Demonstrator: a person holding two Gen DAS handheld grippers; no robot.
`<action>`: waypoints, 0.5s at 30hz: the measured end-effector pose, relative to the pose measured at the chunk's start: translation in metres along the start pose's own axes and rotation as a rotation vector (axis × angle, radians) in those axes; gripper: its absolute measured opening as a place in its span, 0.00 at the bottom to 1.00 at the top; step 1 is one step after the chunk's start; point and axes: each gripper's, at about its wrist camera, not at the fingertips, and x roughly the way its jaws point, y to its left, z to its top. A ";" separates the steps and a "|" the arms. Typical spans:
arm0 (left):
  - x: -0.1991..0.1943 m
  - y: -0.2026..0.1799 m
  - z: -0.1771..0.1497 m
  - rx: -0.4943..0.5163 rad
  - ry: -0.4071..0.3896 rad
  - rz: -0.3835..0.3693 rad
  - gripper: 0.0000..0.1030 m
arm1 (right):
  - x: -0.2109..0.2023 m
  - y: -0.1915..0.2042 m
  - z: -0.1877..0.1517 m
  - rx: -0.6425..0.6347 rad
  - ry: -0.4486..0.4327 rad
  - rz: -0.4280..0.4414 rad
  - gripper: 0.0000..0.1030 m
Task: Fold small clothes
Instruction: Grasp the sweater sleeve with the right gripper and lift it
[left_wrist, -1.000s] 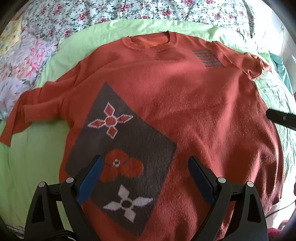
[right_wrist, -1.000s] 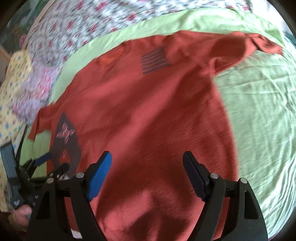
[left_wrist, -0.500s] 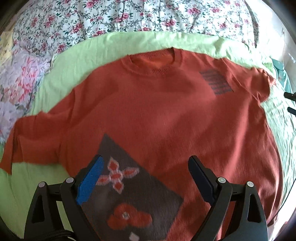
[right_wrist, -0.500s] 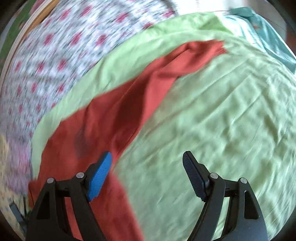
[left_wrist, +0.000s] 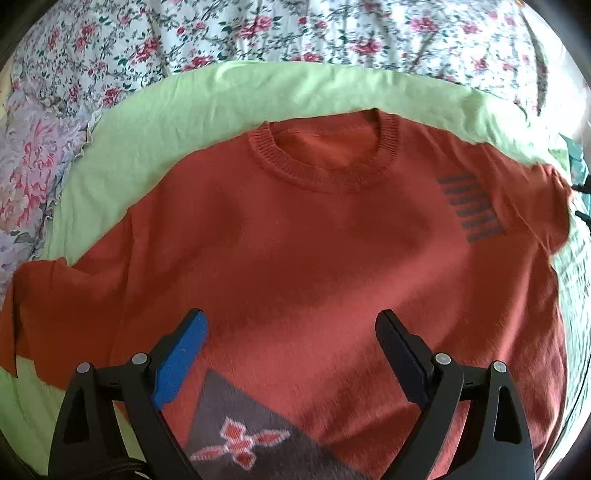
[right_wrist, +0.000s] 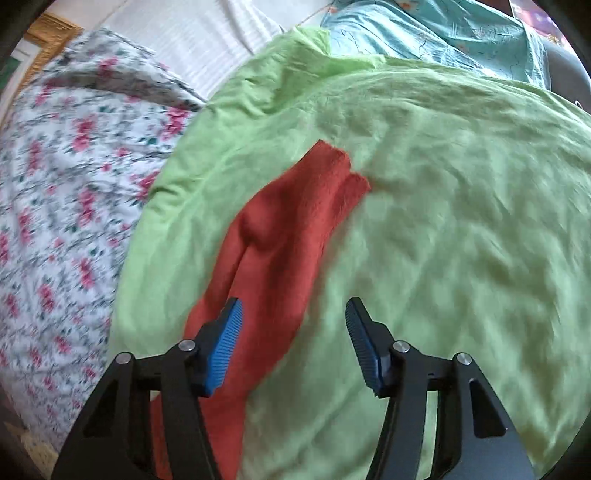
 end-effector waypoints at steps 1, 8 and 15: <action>0.003 0.003 0.003 -0.010 0.002 0.001 0.90 | 0.009 0.001 0.006 0.003 0.007 -0.011 0.56; 0.018 0.025 0.019 -0.069 0.002 0.026 0.90 | 0.034 0.016 0.019 -0.058 0.003 -0.025 0.07; 0.018 0.046 0.009 -0.142 0.010 0.009 0.90 | -0.018 0.097 -0.031 -0.261 -0.019 0.188 0.07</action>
